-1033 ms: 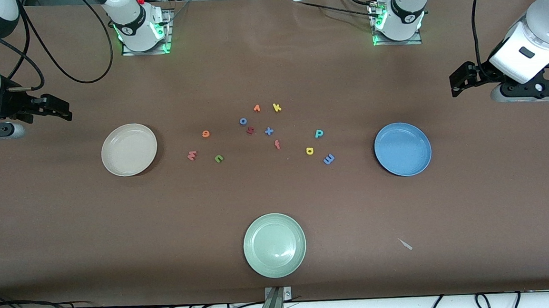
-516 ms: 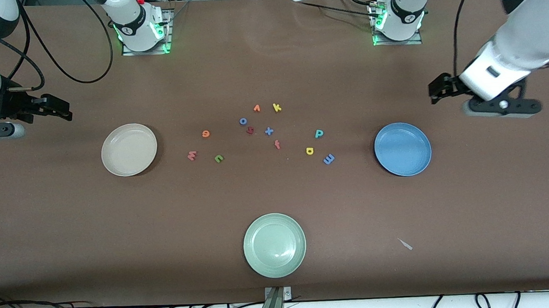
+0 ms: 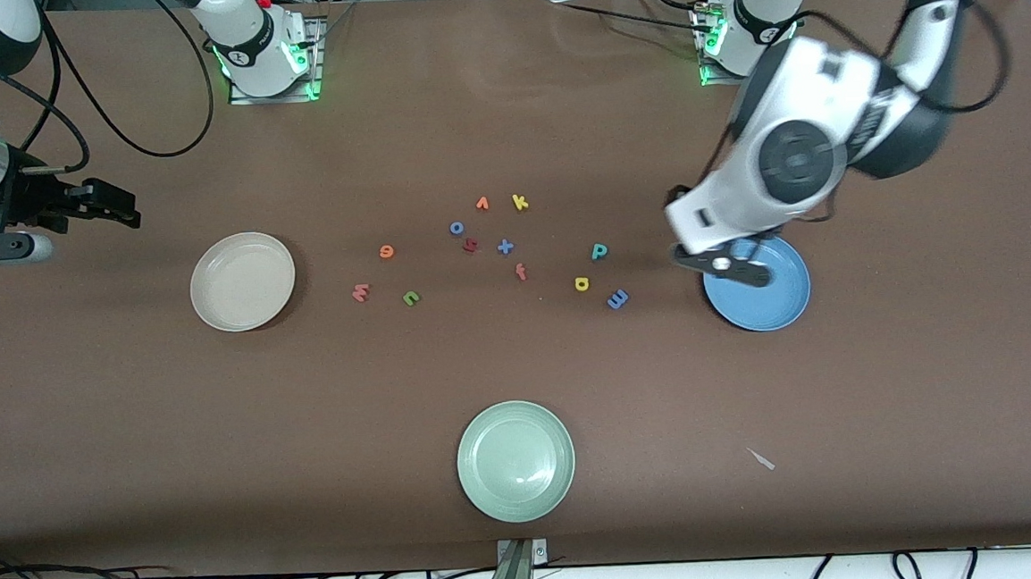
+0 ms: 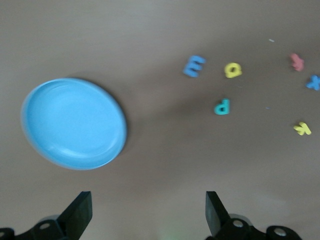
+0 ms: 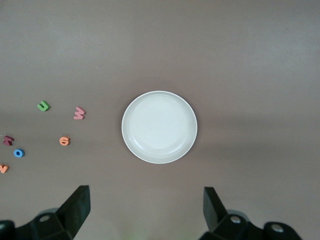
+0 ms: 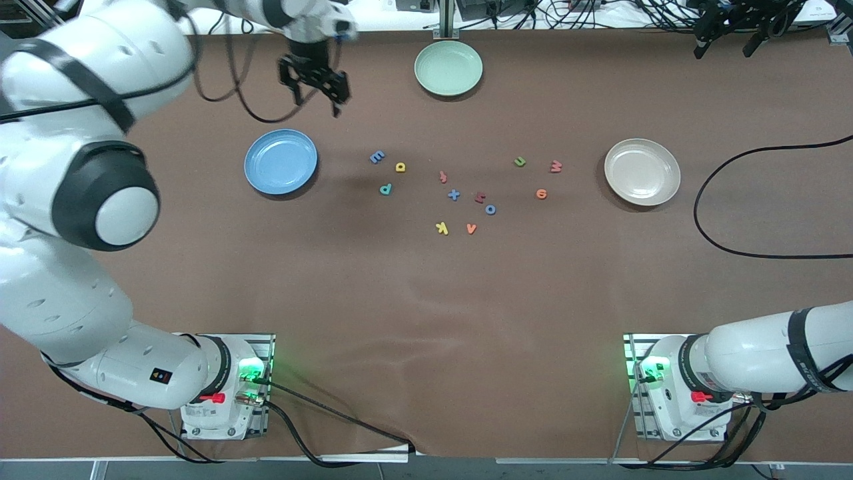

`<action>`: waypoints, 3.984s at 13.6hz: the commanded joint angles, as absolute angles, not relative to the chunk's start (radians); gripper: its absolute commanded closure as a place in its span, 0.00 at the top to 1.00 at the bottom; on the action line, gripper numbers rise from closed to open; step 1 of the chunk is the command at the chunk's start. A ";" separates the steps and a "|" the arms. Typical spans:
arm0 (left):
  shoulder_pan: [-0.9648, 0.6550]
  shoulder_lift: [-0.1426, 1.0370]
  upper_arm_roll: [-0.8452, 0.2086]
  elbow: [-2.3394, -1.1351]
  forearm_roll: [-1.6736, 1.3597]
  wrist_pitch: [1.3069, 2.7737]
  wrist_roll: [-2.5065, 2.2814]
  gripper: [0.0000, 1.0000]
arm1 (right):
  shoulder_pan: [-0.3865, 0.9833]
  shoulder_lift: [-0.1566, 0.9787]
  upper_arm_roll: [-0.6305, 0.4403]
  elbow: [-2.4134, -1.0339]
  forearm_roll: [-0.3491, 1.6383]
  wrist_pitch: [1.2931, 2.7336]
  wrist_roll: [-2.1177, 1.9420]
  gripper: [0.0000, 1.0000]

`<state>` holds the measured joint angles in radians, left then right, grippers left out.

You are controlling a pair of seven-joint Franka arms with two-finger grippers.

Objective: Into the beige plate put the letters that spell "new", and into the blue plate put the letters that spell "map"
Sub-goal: 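Reach the right gripper to the pink W while the left gripper reaches E, then drop the pink W on the white plate while the left gripper drops E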

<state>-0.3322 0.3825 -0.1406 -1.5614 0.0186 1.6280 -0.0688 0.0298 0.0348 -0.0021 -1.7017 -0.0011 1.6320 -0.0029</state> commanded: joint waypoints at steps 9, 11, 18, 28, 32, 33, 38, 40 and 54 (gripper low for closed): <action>-0.390 0.681 -0.178 -1.548 0.020 2.040 0.075 1.00 | 0.211 0.290 0.031 -1.705 0.032 1.857 0.134 1.00; -0.385 0.709 -0.179 -1.549 0.041 2.074 0.075 1.00 | 0.259 0.295 0.031 -1.793 0.025 1.980 0.256 1.00; -0.379 0.747 -0.179 -1.549 0.143 2.092 0.133 1.00 | 0.337 0.385 0.029 -2.088 0.015 2.467 0.500 1.00; -0.388 0.792 -0.179 -1.552 0.184 2.157 0.178 0.88 | 0.377 0.499 0.028 -2.097 0.018 2.533 0.693 1.00; -0.387 0.793 -0.179 -1.551 0.184 2.154 0.181 0.37 | 0.377 0.506 0.028 -2.095 0.018 2.536 0.693 0.79; -0.385 0.787 -0.178 -1.546 0.184 2.148 0.208 0.22 | 0.377 0.511 0.028 -2.094 0.018 2.536 0.695 0.67; -0.371 0.758 -0.176 -1.542 0.183 2.138 0.256 0.00 | 0.371 0.512 0.028 -2.091 0.025 2.534 0.695 0.00; -0.350 0.680 -0.176 -1.539 0.183 2.068 0.256 0.00 | 0.370 0.508 0.026 -2.083 0.023 2.530 0.693 0.00; -0.066 0.583 -0.181 -1.749 0.172 1.942 0.293 0.69 | 0.368 0.272 -0.228 -2.216 0.015 2.319 0.148 0.00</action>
<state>-0.0723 0.6166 -0.1691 -1.7053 0.1570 1.9156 0.3026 0.3655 0.3167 -0.1917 -2.1518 0.0180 2.3102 0.2250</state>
